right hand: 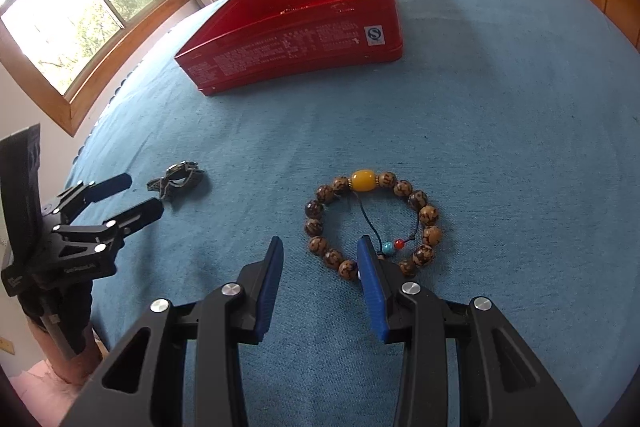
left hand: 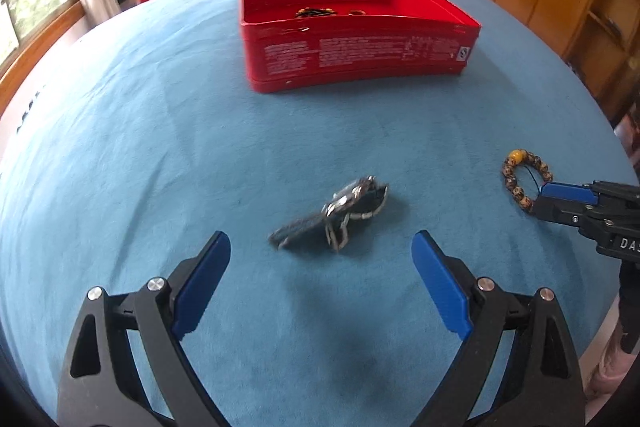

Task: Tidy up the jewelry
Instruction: 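Grasp the silver watch with the left tool while the right tool grasps the bead bracelet, then carry the watch and bracelet over the red box with both tools, then open both tools to drop the watch and bracelet into the box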

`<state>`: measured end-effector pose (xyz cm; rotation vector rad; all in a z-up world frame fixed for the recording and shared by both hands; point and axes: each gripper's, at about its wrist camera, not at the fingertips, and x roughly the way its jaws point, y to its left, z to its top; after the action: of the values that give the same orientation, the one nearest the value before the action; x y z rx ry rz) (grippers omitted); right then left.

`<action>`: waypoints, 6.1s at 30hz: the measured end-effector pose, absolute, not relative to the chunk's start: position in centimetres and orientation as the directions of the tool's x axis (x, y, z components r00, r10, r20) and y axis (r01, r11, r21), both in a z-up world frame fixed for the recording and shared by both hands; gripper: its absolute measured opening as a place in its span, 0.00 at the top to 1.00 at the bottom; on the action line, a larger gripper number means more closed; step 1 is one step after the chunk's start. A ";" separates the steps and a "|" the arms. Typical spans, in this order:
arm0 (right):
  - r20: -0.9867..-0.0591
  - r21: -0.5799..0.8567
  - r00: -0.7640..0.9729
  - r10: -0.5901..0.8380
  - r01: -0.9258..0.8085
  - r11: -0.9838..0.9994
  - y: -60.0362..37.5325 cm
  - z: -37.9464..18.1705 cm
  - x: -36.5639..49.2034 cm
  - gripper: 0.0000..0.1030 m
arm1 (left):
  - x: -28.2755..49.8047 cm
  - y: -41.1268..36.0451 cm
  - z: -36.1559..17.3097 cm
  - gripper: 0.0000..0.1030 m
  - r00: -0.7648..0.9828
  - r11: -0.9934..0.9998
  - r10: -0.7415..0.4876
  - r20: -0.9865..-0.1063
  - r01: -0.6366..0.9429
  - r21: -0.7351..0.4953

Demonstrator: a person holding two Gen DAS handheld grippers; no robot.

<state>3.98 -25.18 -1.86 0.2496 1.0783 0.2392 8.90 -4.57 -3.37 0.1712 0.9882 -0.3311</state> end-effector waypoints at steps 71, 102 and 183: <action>-0.807 0.374 0.437 0.397 -0.142 0.916 -25.5 -0.1 5.9 0.90 | 8.3 -4.0 -2.1 0.91 0.478 0.952 -0.222 -0.850 0.293 -0.084; -0.798 0.266 0.509 0.323 -0.183 0.946 -24.1 4.7 7.2 0.90 | 9.3 -5.5 1.2 0.91 0.536 0.960 -0.235 -0.811 0.259 -0.107; -0.759 0.289 0.578 0.301 -0.115 0.950 -24.8 6.1 24.8 0.54 | 27.2 -7.3 5.1 0.44 0.635 0.988 -0.142 -0.759 0.141 -0.066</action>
<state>24.76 -24.84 6.11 0.2177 0.9249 0.2458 27.21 -7.30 5.10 -0.0005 0.8677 -0.1616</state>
